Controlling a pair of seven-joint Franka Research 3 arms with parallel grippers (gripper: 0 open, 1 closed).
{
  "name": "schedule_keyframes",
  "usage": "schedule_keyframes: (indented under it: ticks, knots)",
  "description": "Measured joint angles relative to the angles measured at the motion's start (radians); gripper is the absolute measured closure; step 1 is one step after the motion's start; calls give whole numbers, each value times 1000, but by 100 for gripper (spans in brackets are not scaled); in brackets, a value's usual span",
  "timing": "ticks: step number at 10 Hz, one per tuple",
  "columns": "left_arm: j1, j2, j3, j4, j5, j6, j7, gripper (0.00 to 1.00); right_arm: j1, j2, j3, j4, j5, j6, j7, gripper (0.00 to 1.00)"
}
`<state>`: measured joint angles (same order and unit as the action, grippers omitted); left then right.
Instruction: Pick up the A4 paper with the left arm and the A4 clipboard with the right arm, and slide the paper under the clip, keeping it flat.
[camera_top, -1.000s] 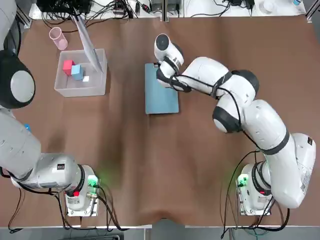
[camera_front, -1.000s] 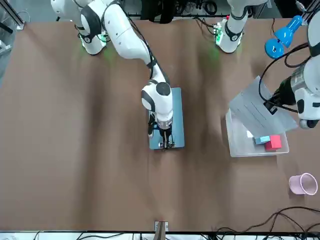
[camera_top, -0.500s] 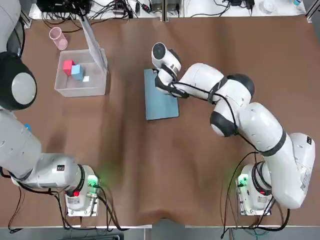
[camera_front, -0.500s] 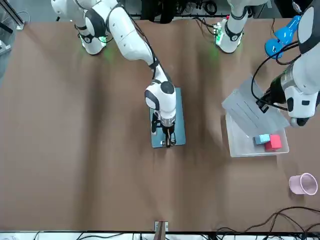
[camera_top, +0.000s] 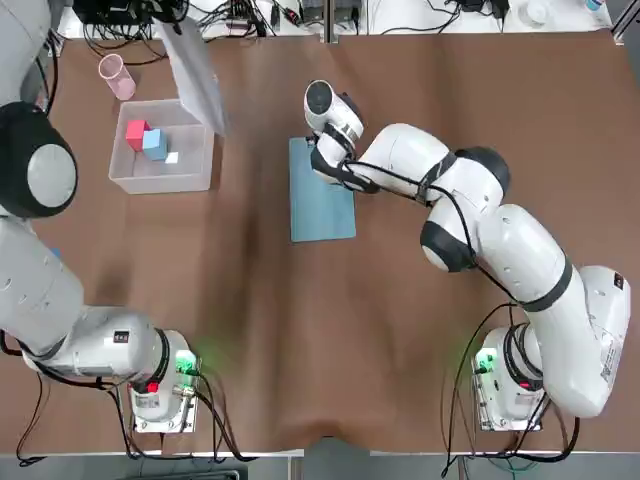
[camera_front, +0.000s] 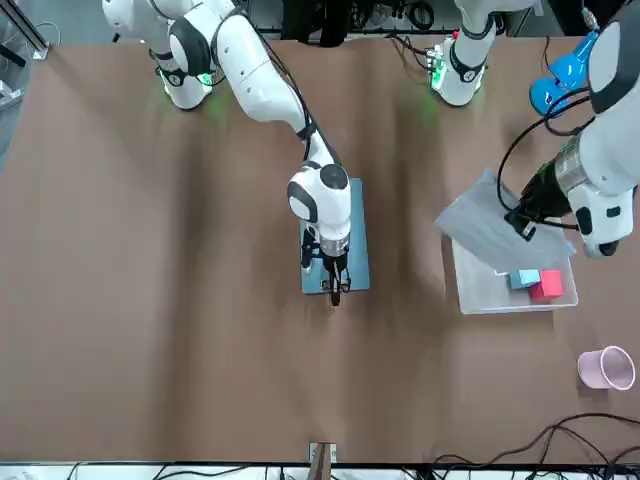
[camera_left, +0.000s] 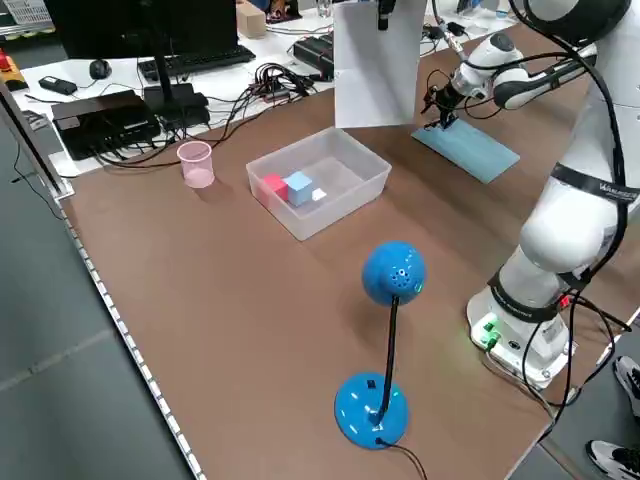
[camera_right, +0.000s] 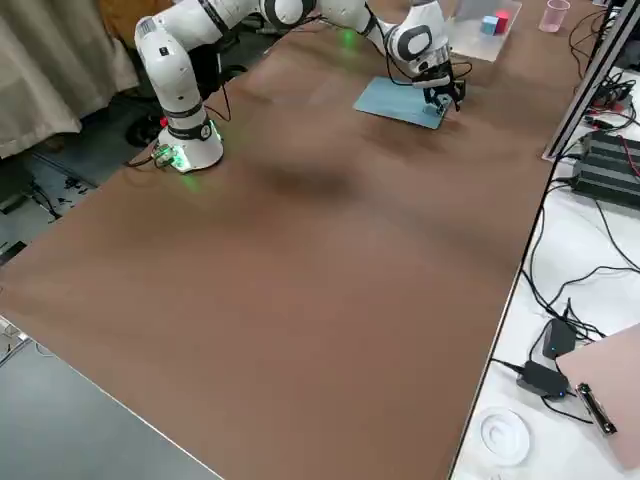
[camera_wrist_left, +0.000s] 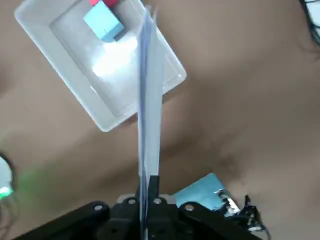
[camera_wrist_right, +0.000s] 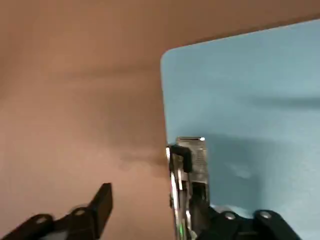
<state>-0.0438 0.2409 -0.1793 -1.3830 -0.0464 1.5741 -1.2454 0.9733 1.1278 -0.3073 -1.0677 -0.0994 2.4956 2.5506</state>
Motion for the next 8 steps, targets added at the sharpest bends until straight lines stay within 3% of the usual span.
schedule_keyframes:
  ticks: [1,5,8]
  knots:
    - [-24,9,-1,0,0,23,-47,99,-6,-2,0,4,0,-5,0,11]
    - [-34,16,-1,0,-40,60,-76,99,-34,-12,16,13,0,-32,-14,4]
    - [-31,16,2,0,-41,60,-75,99,-55,-57,68,16,1,-170,-157,0]
